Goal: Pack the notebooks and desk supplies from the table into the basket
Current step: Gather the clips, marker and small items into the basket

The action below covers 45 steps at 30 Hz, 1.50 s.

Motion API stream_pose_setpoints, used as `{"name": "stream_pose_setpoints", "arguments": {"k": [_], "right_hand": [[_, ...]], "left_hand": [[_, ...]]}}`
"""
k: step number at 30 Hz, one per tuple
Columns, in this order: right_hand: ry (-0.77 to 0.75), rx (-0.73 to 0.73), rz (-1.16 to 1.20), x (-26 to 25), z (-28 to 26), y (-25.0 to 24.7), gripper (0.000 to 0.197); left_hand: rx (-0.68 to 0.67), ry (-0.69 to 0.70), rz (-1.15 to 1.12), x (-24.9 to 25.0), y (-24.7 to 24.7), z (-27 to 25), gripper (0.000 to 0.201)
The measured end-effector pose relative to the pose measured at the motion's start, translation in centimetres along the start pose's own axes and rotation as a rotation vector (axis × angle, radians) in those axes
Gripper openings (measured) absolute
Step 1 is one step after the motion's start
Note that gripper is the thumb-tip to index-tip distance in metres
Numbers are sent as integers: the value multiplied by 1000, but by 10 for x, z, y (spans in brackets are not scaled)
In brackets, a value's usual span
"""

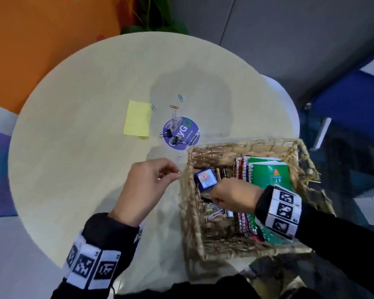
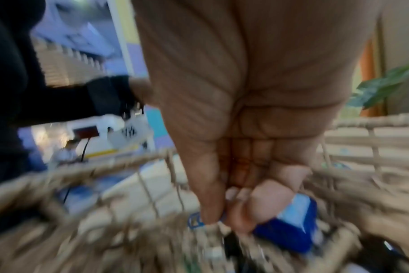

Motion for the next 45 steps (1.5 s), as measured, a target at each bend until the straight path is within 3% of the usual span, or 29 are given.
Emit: {"name": "stream_pose_setpoints", "arguments": {"k": [5,10,12,17,20,23,26,29,31,34,37,39,42,45], "right_hand": [[72,-73,-112,6,16,38,27],[119,-89,-109,7,20,44,28],[175,-5,-10,18,8,37,26],[279,537,216,60,-71,-5,17],[337,708,339,76,-116,2,15],[385,772,443,82,-144,24,14],[406,744,464,80,-154,41,16],[405,757,481,77,-159,50,14],[405,754,505,75,-160,53,14],[381,736,526,75,-158,56,14],[340,754,553,75,-156,48,11],[297,800,580,75,-154,31,17],[227,874,565,75,-146,-9,17],[169,905,470,75,-127,-58,12]], "left_hand": [[-94,232,125,38,25,-31,4],[-269,181,269,46,62,-45,4],[-324,189,334,53,76,-45,5],[-520,254,573,66,132,-40,24],[-641,249,804,60,166,-38,17],[-737,293,1005,58,188,-46,32],[-867,257,1163,45,200,-52,14],[-1009,190,1248,34,204,-61,30],[-1033,202,1265,39,202,-65,31],[-939,228,1178,50,194,-58,17],[-654,234,768,74,153,-29,15],[-389,202,471,80,103,0,14],[-66,19,277,39,35,38,14],[-5,-155,327,-19,26,63,13]]}}
Point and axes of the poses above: each hand's wrist, its own z-axis towards the middle knuckle, its own y-axis out of the palm, x = y × z, the point moved 9 cm from there along z, towards the middle knuckle, and after that the axes turned 7 degrees about -y, right-handed, at the moved point
